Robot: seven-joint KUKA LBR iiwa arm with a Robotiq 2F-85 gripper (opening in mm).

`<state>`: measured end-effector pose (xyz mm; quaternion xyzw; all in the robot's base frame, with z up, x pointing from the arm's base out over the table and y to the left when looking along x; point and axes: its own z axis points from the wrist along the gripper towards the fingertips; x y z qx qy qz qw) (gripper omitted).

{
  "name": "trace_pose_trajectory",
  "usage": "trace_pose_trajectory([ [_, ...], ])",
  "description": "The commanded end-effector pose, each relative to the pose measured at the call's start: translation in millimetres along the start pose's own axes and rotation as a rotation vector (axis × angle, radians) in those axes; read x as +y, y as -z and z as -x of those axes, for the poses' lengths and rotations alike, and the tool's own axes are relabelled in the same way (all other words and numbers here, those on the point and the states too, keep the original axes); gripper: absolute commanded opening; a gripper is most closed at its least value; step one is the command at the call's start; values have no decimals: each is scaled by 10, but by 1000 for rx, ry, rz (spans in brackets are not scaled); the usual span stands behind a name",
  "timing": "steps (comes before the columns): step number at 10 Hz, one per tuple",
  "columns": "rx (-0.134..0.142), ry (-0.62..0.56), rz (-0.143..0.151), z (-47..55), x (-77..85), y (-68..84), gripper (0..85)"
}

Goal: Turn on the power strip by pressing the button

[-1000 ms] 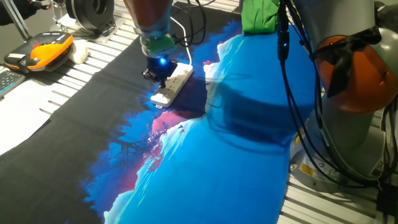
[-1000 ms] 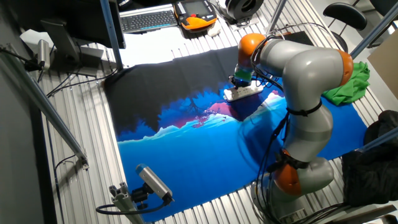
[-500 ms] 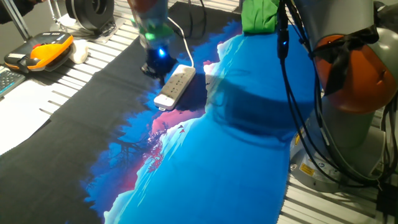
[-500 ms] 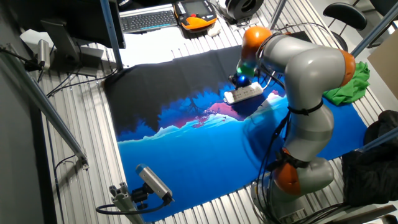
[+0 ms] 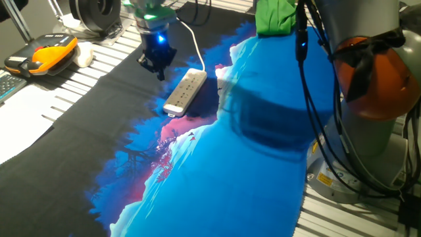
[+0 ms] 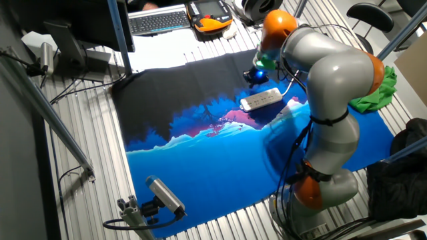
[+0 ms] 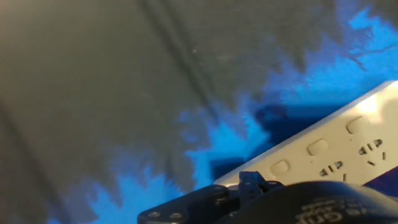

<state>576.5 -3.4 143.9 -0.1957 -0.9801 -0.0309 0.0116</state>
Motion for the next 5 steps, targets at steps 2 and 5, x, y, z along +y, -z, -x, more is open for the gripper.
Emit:
trace_pose_trajectory([
  [2,-3,24,16,-152,96,508,0],
  [5,-5,69,42,-348,142,677,0],
])
